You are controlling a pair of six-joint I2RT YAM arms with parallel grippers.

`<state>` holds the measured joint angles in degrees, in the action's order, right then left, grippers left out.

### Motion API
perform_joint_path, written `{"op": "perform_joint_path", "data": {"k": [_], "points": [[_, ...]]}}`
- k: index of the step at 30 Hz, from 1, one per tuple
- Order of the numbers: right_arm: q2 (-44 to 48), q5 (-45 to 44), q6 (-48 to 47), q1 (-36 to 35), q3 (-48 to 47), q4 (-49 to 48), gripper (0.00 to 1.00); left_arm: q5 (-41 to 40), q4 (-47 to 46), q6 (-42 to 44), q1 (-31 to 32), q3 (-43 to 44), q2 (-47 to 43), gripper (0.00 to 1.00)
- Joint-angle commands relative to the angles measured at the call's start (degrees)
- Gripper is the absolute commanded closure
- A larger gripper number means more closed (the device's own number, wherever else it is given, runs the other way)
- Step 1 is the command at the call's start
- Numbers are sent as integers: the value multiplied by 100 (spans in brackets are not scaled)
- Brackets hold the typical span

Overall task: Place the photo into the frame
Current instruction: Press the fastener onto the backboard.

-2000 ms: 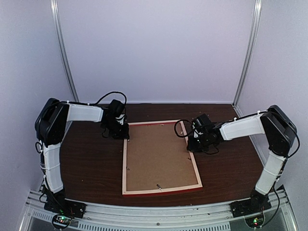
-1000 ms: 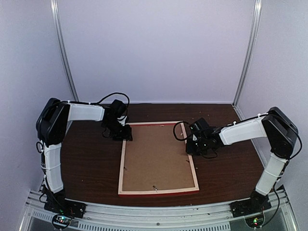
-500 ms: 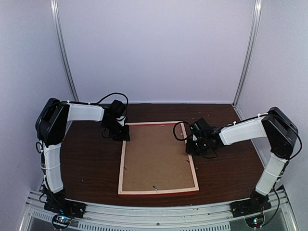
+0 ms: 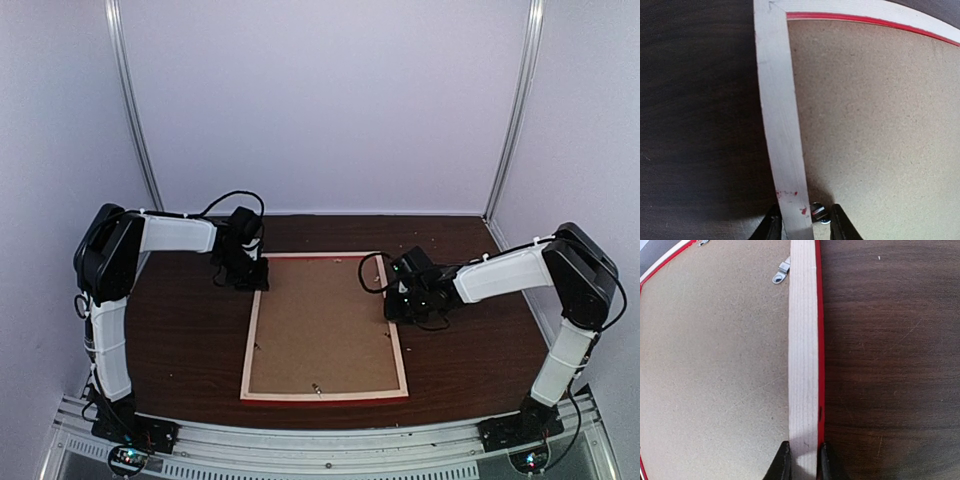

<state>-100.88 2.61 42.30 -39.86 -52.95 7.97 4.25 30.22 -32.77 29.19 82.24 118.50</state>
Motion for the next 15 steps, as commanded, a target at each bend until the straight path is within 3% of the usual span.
{"op": "perform_joint_path", "data": {"k": [1,7,15], "points": [[-231,524,271,-269,100,-363,100,-265,-77,-59,43,-208,207,73],[-237,475,354,-347,131,-409,100,-584,-340,-257,34,-329,208,75],[-248,501,320,-391,71,-333,100,-672,-498,-484,8,-315,360,63]]}}
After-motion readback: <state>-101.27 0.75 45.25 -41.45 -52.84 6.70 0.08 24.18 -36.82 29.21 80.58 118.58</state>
